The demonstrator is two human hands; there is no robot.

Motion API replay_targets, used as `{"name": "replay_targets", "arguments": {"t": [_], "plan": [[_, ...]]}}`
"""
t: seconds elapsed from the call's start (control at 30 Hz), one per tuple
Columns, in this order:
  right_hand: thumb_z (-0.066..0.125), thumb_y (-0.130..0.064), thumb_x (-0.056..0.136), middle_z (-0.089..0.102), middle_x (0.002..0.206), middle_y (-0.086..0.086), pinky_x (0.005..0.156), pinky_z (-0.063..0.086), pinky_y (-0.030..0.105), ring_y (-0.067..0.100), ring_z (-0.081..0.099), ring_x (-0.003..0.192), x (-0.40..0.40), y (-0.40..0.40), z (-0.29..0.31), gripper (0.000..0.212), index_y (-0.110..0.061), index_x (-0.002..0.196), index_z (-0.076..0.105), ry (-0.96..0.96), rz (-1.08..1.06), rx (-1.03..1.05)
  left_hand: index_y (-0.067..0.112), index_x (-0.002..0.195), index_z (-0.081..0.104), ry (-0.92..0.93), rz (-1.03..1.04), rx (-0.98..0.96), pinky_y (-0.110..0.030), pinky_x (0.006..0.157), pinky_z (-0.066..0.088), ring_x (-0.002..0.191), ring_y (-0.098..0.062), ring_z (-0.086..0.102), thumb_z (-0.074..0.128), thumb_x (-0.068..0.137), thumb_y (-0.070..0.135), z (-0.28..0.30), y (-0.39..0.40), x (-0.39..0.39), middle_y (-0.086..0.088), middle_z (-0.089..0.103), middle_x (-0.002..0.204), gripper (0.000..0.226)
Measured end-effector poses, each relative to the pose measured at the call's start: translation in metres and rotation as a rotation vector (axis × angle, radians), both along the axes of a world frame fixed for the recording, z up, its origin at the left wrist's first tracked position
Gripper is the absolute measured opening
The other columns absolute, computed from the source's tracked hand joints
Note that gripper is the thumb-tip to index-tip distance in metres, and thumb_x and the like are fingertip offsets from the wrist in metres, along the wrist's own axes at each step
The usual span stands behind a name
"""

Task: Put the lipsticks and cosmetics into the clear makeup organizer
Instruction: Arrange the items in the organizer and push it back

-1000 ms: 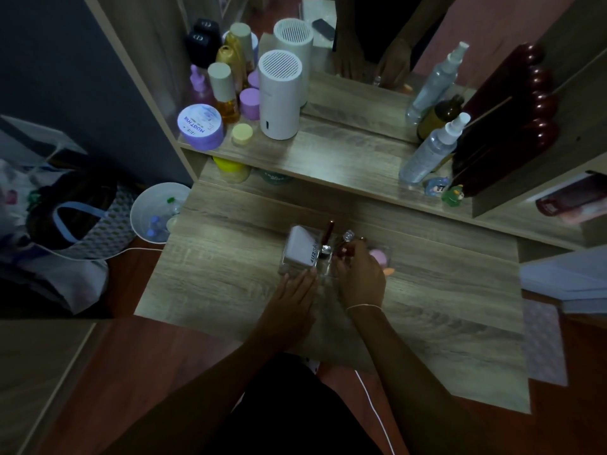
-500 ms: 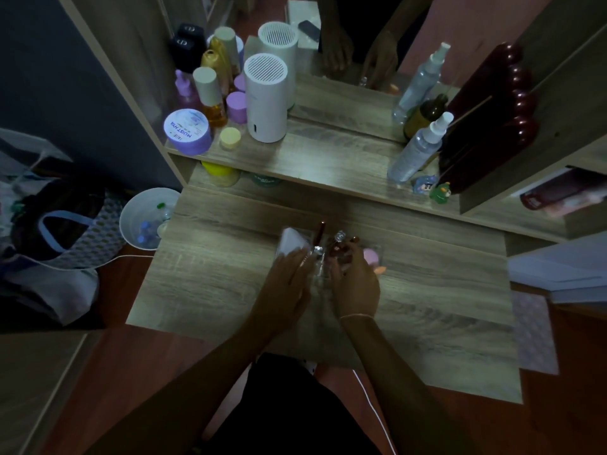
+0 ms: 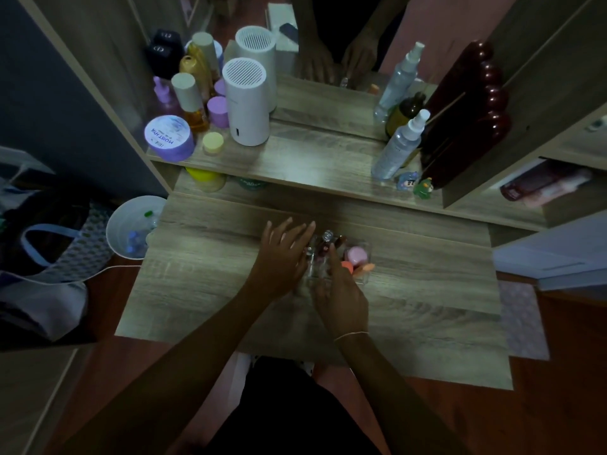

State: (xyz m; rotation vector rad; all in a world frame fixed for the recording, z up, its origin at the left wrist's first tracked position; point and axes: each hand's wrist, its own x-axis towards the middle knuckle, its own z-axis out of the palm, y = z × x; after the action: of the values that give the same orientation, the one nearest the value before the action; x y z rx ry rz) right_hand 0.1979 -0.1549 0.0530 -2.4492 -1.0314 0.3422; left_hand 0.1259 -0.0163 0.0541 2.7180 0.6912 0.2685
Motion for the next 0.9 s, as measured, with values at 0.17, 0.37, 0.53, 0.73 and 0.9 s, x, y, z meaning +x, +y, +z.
{"name": "replay_targets", "arguments": {"t": [0.17, 0.37, 0.53, 0.73, 0.9], "plan": [[0.057, -0.023, 0.088, 0.062, 0.12, 0.012, 0.067, 0.051, 0.035, 0.031, 0.067, 0.089, -0.001, -0.002, -0.002, 0.067, -0.028, 0.147, 0.025, 0.009, 0.007, -0.028, 0.014, 0.136, 0.046, 0.011, -0.022, 0.036, -0.059, 0.104, 0.036, 0.122, -0.033, 0.054, 0.045, 0.082, 0.029, -0.008, -0.006, -0.007, -0.01, 0.063, 0.126, 0.056], [0.057, -0.023, 0.088, 0.061, 0.122, 0.012, 0.07, 0.052, 0.038, 0.032, 0.066, 0.093, 0.001, -0.001, 0.0, 0.068, -0.028, 0.147, 0.025, 0.007, 0.013, -0.033, 0.014, 0.137, 0.044, 0.007, -0.001, 0.03, -0.059, 0.105, 0.035, 0.122, -0.032, 0.053, 0.046, 0.083, 0.028, -0.009, -0.007, -0.009, -0.01, 0.061, 0.128, 0.056], [0.058, -0.022, 0.088, 0.06, 0.121, 0.01, 0.072, 0.052, 0.04, 0.031, 0.065, 0.092, 0.003, -0.001, 0.004, 0.069, -0.029, 0.147, 0.024, 0.028, 0.003, -0.045, 0.013, 0.136, 0.045, 0.015, 0.005, 0.034, -0.059, 0.103, 0.037, 0.121, -0.032, 0.055, 0.044, 0.082, 0.029, -0.009, -0.007, -0.009, -0.011, 0.063, 0.126, 0.056], [0.059, -0.018, 0.088, 0.062, 0.118, 0.015, 0.077, 0.052, 0.041, 0.033, 0.063, 0.1, 0.003, -0.007, 0.004, 0.048, -0.015, 0.134, 0.049, 0.034, 0.014, 0.003, 0.01, 0.136, 0.045, -0.01, 0.012, 0.048, -0.06, 0.104, 0.035, 0.123, -0.033, 0.053, 0.042, 0.083, 0.026, -0.008, -0.007, -0.009, -0.013, 0.06, 0.13, 0.055], [0.067, -0.013, 0.084, 0.062, 0.127, 0.019, 0.098, 0.051, 0.043, 0.031, 0.06, 0.118, 0.001, -0.019, -0.011, 0.044, -0.002, 0.126, 0.057, -0.16, 0.213, -0.033, 0.0, 0.136, 0.041, 0.023, 0.028, 0.105, -0.058, 0.107, 0.033, 0.132, -0.038, 0.042, 0.035, 0.089, 0.026, -0.013, -0.016, -0.016, -0.022, 0.048, 0.141, 0.053]]}}
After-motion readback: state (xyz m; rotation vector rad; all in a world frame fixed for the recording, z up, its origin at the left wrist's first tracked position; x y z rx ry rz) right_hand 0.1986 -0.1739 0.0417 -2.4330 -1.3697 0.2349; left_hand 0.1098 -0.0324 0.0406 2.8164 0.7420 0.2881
